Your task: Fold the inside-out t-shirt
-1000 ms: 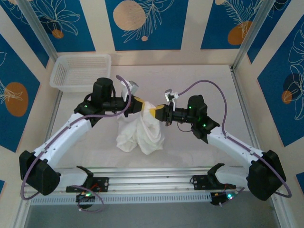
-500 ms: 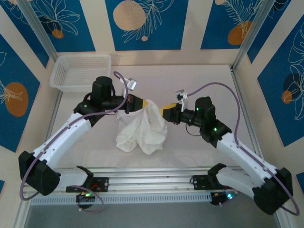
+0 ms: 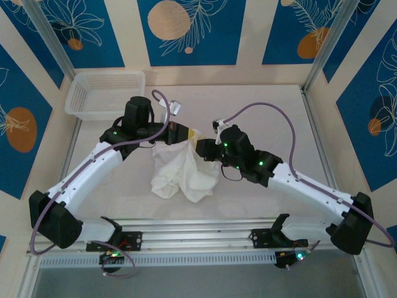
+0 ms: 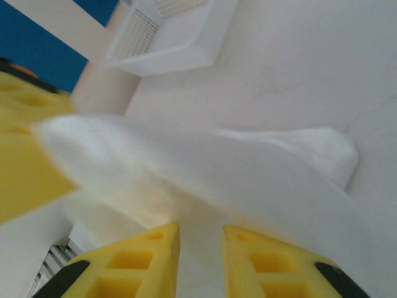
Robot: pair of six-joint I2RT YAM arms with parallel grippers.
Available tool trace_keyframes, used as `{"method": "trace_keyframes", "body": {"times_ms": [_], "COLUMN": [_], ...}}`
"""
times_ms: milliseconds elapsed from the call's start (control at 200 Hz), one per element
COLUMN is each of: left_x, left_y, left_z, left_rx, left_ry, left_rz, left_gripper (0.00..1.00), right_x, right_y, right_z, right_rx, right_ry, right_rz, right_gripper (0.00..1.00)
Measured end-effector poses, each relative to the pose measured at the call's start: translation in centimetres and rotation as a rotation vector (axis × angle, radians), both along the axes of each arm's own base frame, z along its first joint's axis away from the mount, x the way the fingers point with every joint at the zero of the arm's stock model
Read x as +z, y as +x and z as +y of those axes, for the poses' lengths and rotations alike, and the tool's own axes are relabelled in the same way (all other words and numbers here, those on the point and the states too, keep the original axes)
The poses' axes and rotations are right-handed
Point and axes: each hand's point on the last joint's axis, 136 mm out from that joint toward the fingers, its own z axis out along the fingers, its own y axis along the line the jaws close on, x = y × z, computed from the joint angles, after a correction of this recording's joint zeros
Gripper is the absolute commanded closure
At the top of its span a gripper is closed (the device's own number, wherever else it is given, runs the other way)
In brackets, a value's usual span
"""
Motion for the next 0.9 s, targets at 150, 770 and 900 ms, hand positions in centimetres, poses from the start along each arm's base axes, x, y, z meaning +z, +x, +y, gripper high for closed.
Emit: {"method": "trace_keyframes", "body": {"times_ms": [150,770,900], "left_x": [0.0,-0.2,-0.4], "left_y": [0.0,0.0,0.0], "left_z": [0.0,0.0,0.1], "left_rx": [0.001,0.001,0.004], "left_ry": [0.003,0.010,0.015], "left_rz": [0.004,0.016,0.021], "left_gripper": [1.00,1.00,1.00], "right_x": [0.0,-0.8,-1.9], "right_y": [-0.3,1.7,1.8], "right_z": [0.6,0.9,0.1], "right_rx": [0.027,-0.021,-0.053], "right_ry": [0.032,-0.096,-0.158], "right_rz": [0.029,0.005,0.024], "right_gripper": [0.60,0.60,0.64]}}
